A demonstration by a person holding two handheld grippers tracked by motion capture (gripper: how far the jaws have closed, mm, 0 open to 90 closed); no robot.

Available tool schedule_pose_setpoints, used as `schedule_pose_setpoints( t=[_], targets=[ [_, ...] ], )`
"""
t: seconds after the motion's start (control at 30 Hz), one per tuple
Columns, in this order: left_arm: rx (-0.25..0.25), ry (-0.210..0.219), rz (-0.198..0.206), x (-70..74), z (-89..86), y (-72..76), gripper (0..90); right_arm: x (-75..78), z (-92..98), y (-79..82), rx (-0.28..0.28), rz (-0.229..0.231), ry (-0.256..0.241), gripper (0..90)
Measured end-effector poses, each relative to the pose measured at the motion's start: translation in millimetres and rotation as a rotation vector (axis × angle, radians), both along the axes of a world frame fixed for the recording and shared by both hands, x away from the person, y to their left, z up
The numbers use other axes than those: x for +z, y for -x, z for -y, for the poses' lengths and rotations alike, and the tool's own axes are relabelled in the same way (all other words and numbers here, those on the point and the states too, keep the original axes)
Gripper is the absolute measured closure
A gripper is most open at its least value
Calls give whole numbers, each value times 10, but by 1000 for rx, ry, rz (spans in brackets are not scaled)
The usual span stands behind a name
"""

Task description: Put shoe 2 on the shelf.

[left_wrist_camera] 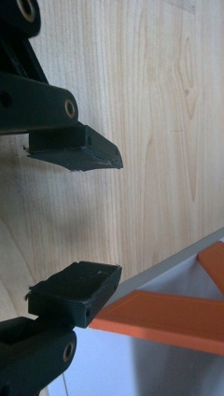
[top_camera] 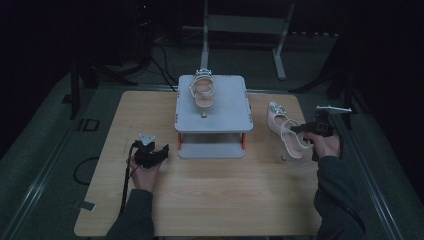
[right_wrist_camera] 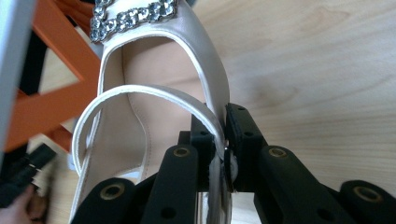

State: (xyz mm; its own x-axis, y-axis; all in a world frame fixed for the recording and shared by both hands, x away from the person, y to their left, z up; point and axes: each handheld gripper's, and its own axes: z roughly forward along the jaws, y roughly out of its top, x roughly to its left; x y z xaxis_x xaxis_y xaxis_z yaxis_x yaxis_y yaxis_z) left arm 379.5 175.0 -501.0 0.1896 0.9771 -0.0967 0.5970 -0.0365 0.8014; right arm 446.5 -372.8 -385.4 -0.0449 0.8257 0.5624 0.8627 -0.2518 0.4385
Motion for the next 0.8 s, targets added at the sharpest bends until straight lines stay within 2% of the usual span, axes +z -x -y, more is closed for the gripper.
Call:
schedule_pose_setpoints(
  t=[0.13, 0.33, 0.67, 0.8],
  targets=[
    [10, -10, 2, -15, 16, -2, 424, 113, -43, -27, -22, 8, -31, 826],
    [11, -26, 19, -23, 37, 15, 424, 351, -153, -83, -31, 32, -44, 826],
    [6, -23, 18, -29, 41, 25, 424, 737, -432, -227, -35, 61, -47, 826],
    [7, -19, 20, -30, 39, 26, 424, 885, -556, -280, -39, 75, -79, 826]
  ],
)
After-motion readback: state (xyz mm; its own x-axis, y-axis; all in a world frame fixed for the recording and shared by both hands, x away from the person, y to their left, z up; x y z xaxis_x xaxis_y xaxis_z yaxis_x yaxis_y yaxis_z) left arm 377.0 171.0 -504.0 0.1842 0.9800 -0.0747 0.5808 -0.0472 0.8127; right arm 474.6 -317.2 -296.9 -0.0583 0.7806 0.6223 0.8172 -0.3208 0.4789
